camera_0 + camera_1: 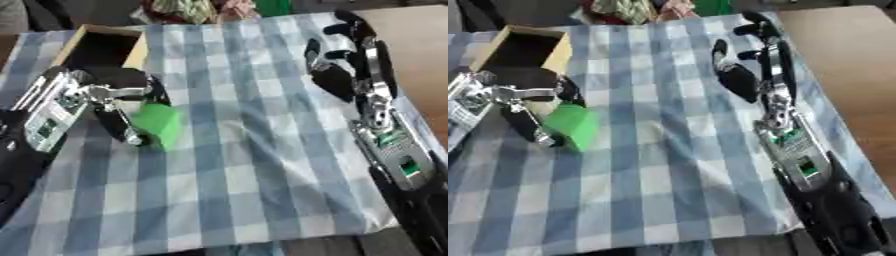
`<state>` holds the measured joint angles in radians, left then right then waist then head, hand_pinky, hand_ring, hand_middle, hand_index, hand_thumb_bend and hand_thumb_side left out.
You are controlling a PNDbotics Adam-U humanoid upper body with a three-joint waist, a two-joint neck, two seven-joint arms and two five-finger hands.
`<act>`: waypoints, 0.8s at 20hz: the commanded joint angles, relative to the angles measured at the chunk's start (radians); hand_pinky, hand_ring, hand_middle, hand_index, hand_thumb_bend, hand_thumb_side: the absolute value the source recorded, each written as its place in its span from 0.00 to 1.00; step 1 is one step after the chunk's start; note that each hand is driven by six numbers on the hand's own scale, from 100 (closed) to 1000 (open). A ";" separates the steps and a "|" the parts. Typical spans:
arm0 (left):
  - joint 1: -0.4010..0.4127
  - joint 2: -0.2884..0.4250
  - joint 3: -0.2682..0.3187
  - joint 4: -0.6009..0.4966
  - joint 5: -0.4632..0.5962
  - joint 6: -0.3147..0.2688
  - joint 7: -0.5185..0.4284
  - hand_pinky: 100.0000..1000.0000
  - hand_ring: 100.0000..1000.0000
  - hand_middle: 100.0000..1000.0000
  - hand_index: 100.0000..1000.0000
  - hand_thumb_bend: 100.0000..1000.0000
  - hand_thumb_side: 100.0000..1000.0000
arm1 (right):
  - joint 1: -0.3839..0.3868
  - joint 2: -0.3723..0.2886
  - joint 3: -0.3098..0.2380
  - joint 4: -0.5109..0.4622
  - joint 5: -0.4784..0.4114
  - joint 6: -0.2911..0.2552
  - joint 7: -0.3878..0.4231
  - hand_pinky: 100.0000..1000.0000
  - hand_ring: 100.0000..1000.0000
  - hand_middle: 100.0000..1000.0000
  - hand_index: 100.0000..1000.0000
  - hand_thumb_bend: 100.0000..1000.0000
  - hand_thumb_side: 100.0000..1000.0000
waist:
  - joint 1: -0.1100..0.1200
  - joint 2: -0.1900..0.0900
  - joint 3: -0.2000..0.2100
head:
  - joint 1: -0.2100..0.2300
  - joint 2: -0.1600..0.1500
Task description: Pick up objects on the table and place them in the box.
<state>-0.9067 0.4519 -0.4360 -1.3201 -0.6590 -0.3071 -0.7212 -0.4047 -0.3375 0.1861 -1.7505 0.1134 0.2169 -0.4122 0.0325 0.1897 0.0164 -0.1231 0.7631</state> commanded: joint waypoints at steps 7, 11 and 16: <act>-0.013 0.131 0.128 -0.041 -0.003 0.097 0.075 0.71 0.62 0.46 0.68 0.35 0.04 | -0.003 -0.015 -0.006 -0.007 0.000 -0.004 -0.002 0.62 0.92 0.65 0.88 0.07 0.01 | 0.003 -0.027 0.009 | -0.010 -0.004; -0.007 0.128 0.181 0.055 -0.065 0.132 0.136 0.70 0.61 0.46 0.68 0.30 0.00 | 0.000 -0.014 -0.006 -0.005 -0.001 -0.004 -0.003 0.62 0.93 0.65 0.88 0.07 0.01 | 0.001 -0.030 0.011 | -0.013 -0.005; -0.020 0.101 0.240 0.184 -0.159 0.169 0.232 0.70 0.61 0.45 0.68 0.36 0.04 | 0.001 -0.012 -0.006 -0.005 -0.001 -0.004 0.000 0.62 0.93 0.65 0.88 0.07 0.01 | -0.003 -0.033 0.011 | -0.016 -0.004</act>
<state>-0.9000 0.5396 -0.2234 -1.1545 -0.7956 -0.1455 -0.5147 -0.3950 -0.3376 0.1854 -1.7466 0.1134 0.2150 -0.4133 0.0300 0.1769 0.0266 -0.1355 0.7629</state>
